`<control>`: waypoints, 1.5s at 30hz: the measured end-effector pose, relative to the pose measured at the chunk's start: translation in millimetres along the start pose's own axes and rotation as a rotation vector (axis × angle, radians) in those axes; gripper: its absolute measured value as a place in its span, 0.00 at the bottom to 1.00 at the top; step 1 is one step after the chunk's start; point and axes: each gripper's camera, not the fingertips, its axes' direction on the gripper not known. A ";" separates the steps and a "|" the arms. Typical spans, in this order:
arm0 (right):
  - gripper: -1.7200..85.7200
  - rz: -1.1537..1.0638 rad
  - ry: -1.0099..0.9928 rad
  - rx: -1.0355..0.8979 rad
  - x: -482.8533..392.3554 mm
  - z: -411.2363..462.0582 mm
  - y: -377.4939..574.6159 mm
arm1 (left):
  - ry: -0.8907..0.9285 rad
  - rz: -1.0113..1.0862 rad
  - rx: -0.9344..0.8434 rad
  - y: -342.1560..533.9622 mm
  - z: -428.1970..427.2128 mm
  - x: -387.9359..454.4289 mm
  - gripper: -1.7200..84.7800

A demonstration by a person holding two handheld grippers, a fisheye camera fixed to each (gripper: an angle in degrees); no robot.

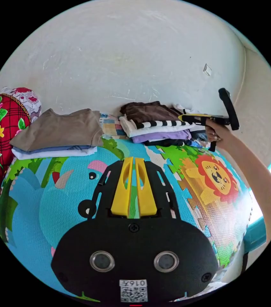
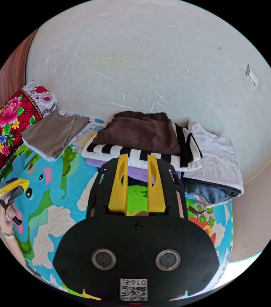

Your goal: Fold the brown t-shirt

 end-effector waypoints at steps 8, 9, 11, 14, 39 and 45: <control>0.16 -0.164 0.021 -0.048 -43.4 42.7 -37.9 | 0.036 0.070 -0.101 5.1 15.0 10.9 0.09; 0.16 -0.169 0.019 -0.035 -48.9 45.4 -41.6 | 0.026 0.064 -0.133 6.8 19.8 11.6 0.10; 0.16 -0.201 0.046 -0.051 -57.3 50.7 -45.8 | 0.045 0.066 -0.163 7.7 21.5 15.4 0.11; 0.14 -0.218 0.091 -0.055 -60.6 51.5 -47.2 | 0.026 0.086 -0.156 12.4 18.4 25.8 0.11; 0.08 -0.322 -0.562 -0.242 -37.0 -256.6 285.2 | 0.061 0.017 -0.046 88.4 -113.5 107.4 0.09; 0.12 -0.112 -0.463 0.040 -54.3 -342.6 326.6 | 0.041 0.118 -0.095 165.6 -149.8 174.3 0.09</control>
